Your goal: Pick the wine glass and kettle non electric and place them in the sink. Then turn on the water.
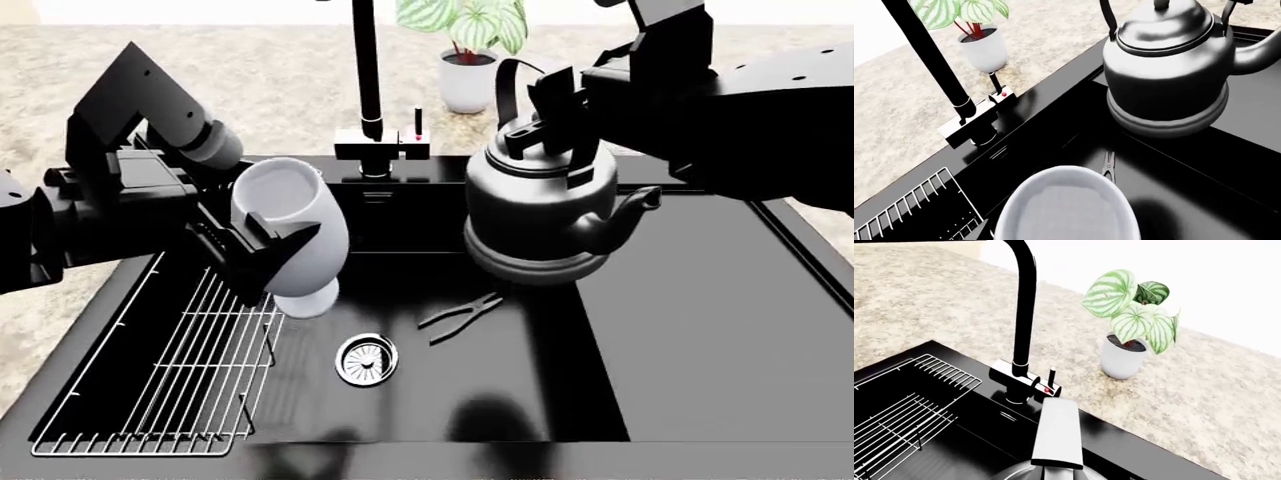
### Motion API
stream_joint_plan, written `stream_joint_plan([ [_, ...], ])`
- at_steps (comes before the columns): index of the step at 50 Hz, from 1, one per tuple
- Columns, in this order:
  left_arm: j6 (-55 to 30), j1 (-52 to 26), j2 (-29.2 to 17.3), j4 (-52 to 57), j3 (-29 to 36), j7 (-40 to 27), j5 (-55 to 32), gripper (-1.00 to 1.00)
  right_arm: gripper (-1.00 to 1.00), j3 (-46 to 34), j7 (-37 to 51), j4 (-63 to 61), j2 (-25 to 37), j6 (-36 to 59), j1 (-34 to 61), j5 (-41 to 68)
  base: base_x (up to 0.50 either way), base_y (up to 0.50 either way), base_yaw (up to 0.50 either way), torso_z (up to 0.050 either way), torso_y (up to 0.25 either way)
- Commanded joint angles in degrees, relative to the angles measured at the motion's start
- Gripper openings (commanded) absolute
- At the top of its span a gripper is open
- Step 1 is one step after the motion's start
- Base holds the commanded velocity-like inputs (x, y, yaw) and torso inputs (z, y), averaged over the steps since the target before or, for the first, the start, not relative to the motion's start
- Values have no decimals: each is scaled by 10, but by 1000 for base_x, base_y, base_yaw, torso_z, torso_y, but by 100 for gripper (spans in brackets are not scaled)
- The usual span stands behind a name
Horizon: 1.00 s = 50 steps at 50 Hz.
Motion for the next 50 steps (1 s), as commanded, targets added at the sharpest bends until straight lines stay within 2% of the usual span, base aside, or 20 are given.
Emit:
stream_joint_plan([
  [1, 1, -6, -1, -1, -8, -12, -7, -100, -100, 12, 6, 1, 1, 1, 5, -15, 199, 0, 0, 0, 0],
  [20, 6, -5, 0, -4, -4, -9, -3, -100, -100, 16, 4, 5, 0, 0, -1, -17, 202, 0, 0, 1, 2],
  [32, 10, -6, 6, -8, 1, -7, 3, -100, -100, 20, 6, 1, 4, -1, -2, -17, 0, 0, 0, 1, 2],
  [40, 22, -1, 45, -31, 10, -14, 13, -100, -100, 22, 10, -2, 10, -3, -6, -18, 0, 0, 0, 0, 1],
  [50, 57, -2, 106, -99, 45, 19, 73, -100, -100, 25, 18, -16, 31, -2, -4, -18, 0, 0, 0, 1, 2],
])
